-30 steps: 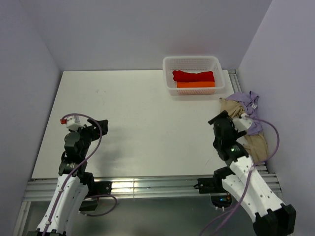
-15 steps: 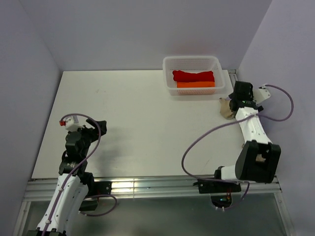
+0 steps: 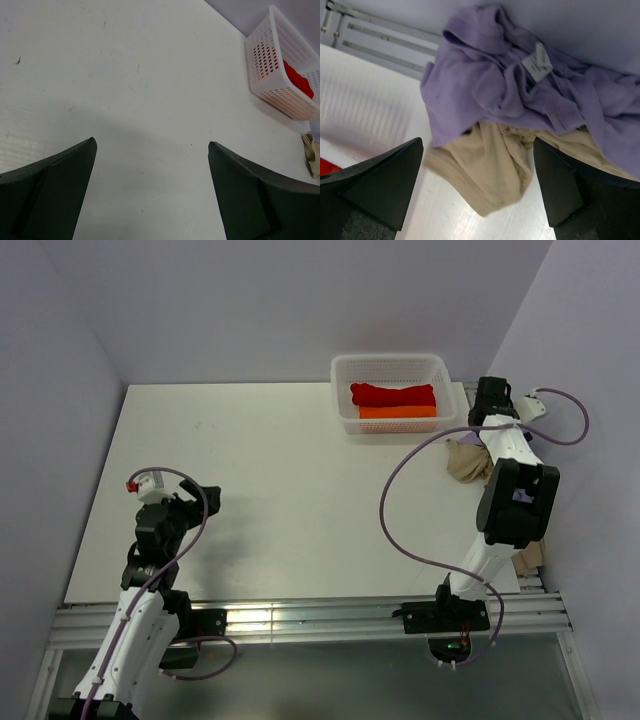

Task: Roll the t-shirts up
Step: Grab a tshirt with the right arm

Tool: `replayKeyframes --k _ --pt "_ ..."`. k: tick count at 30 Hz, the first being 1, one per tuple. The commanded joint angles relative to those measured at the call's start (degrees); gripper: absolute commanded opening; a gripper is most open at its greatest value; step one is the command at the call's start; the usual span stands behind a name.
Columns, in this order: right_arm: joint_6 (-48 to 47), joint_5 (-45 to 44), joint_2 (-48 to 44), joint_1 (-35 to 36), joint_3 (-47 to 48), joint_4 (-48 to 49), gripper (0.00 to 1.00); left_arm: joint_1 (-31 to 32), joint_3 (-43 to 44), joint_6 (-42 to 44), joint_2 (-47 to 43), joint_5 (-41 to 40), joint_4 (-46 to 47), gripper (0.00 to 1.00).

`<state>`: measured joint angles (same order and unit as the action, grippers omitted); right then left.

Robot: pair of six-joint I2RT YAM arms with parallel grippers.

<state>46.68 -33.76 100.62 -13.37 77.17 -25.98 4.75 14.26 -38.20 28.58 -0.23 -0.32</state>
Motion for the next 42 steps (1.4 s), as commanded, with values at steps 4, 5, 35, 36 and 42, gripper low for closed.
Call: replayKeyframes --k 4,5,35,36,42 --pt "0.35 -4.12 7.04 -0.61 9.05 -3.29 0.98 -0.1 0.5 1.11 1.22 2.25 3.39 0.99" --pt "0.43 -4.21 8.18 -0.78 9.4 -3.2 0.98 -0.1 0.59 1.19 1.13 2.16 3.31 0.99" --pt "-14.03 -18.8 -10.6 11.68 25.9 -0.05 0.0 -0.1 0.42 1.46 0.17 2.69 3.04 1.0" --pt "-15.63 -17.93 -11.75 12.57 27.41 1.35 0.0 -0.1 0.24 1.46 -0.01 2.78 2.95 1.0" --pt "-22.59 12.13 -26.83 16.7 30.5 8.47 0.0 -0.1 0.33 1.46 -0.54 2.6 2.69 0.99"
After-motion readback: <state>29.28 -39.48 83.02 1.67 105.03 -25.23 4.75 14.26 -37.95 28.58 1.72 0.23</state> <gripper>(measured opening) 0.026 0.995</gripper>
